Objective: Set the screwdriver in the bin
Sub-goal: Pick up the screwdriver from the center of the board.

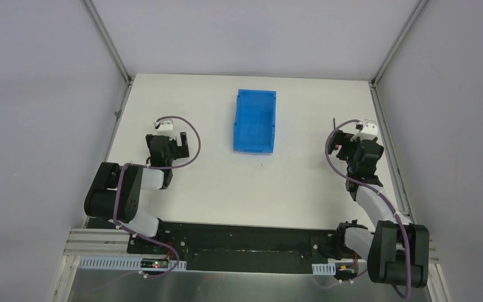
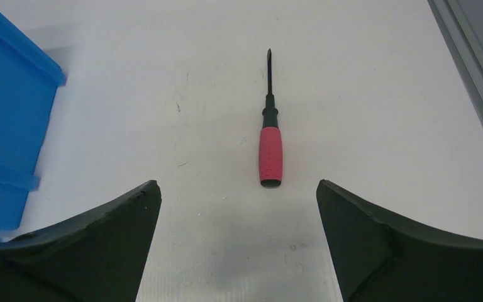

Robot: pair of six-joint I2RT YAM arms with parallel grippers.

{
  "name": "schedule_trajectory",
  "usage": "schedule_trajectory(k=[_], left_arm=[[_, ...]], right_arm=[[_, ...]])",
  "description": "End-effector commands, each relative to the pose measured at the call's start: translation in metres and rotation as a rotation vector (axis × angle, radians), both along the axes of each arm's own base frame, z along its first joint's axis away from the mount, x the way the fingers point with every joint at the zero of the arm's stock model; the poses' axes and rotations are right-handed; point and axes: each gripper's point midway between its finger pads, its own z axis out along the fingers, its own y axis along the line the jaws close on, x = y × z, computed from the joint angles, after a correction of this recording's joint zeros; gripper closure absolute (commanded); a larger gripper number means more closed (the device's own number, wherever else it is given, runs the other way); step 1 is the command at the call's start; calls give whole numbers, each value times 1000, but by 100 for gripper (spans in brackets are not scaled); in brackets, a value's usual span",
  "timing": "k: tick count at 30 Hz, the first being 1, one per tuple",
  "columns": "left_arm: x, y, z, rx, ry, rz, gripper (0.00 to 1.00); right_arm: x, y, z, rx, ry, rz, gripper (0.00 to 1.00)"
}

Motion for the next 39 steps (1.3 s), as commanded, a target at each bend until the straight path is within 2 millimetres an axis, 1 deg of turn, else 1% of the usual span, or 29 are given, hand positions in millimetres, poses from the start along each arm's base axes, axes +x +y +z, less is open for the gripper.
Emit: schedule_trajectory(k=[1,14,26,28,29,31,34,35,39], left_arm=[[4,3,13,-12,-46,8,1],[4,3,13,-12,-48,8,1],[4,3,13,-12,-46,8,1],[4,3,13,-12,-46,8,1],[4,3,13,-12,-47,8,1],[4,3,13,-12,-47,8,1],[4,3,13,-11,-46,8,1],[4,3,13,-12,-46,7,1],[4,3,13,-12,-46,8,1]], right_arm=[[6,-3,22,-12,-82,-20,2],[13,-3,27,14,-73,-33,2],[43,-8,26,27,24,-55,2],[48,-8,24,32,54,-56,2],[52,-14,23,23,72,-85,2],[60,-17,20,18,124,-98,2],[69,-22,12,6,215,-117,2],[68,-22,3,5,268,-121,2],[80,-23,-6,8,339,-122,2]])
